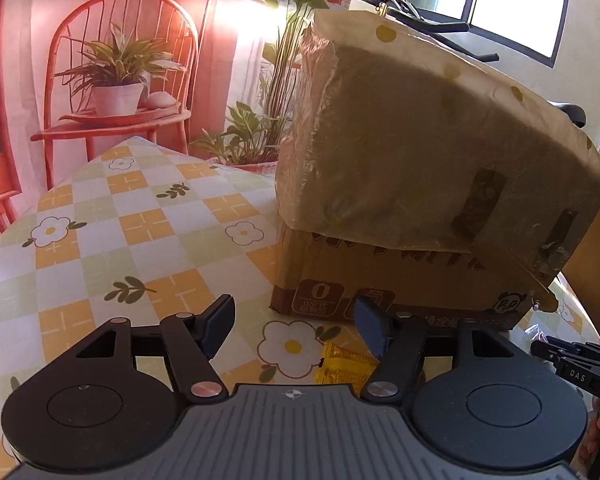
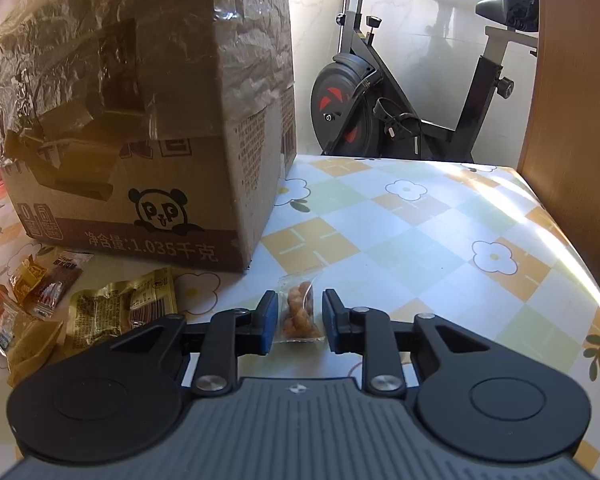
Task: Organize snacks
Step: 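Move both grippers back down toward the small snacks on the table, then grasp the yellow wrapped snack with the left gripper while the right grasps the small round snack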
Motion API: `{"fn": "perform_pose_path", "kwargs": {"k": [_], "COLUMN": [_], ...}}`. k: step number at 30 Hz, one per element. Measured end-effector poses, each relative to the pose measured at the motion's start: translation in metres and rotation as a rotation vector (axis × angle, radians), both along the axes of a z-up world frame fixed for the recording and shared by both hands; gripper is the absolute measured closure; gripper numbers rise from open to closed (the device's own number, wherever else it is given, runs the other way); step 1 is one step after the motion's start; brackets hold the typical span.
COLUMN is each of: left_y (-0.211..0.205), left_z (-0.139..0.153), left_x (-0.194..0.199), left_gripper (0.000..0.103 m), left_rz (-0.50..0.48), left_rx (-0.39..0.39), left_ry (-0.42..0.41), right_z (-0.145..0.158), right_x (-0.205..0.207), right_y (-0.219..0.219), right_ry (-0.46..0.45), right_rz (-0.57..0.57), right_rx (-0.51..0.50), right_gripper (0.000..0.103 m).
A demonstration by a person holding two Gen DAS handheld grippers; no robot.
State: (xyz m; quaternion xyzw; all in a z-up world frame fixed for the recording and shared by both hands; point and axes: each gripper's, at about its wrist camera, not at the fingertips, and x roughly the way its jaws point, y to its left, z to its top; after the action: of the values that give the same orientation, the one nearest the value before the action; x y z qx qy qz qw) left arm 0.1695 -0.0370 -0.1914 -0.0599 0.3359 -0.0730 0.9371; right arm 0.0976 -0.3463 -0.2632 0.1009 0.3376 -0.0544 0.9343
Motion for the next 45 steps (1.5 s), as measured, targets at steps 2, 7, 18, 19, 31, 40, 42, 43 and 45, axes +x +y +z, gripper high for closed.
{"fn": "perform_pose_path", "kwargs": {"k": [2, 7, 18, 19, 31, 40, 42, 43, 45], "left_y": [-0.002, -0.01, -0.04, -0.044, -0.058, -0.032, -0.029, -0.025, -0.022], "left_z": [-0.006, -0.02, -0.039, -0.042, -0.06, -0.056, -0.054, -0.053, -0.049], "left_x": [-0.002, -0.005, 0.014, 0.017, 0.014, 0.0, -0.004, -0.004, -0.004], "left_gripper": [0.035, 0.035, 0.033, 0.033, 0.031, 0.07, 0.072, 0.072, 0.076], "left_rz": [-0.006, -0.042, -0.124, -0.127, -0.13, -0.086, -0.085, -0.083, -0.077], "left_rx": [0.0, 0.013, 0.046, 0.06, 0.19, 0.133, 0.137, 0.139, 0.133], "left_ry": [0.024, 0.084, 0.137, 0.147, 0.121, 0.09, 0.078, 0.07, 0.056], "right_z": [0.0, 0.007, 0.007, 0.007, 0.007, 0.007, 0.007, 0.007, 0.007], "right_x": [-0.004, -0.017, -0.013, -0.013, -0.015, -0.015, -0.015, -0.015, -0.015], "right_y": [0.0, 0.007, 0.007, 0.007, 0.006, 0.007, 0.006, 0.006, 0.006], "right_ry": [-0.008, -0.079, -0.077, -0.078, -0.084, -0.084, -0.084, -0.084, -0.085], "right_rz": [-0.007, 0.0, 0.028, 0.029, 0.03, 0.045, 0.046, 0.046, 0.046], "right_rx": [0.005, -0.02, 0.0, 0.0, -0.002, -0.008, -0.008, -0.008, -0.008], "right_gripper": [0.084, 0.085, 0.085, 0.085, 0.085, 0.085, 0.085, 0.085, 0.085]}}
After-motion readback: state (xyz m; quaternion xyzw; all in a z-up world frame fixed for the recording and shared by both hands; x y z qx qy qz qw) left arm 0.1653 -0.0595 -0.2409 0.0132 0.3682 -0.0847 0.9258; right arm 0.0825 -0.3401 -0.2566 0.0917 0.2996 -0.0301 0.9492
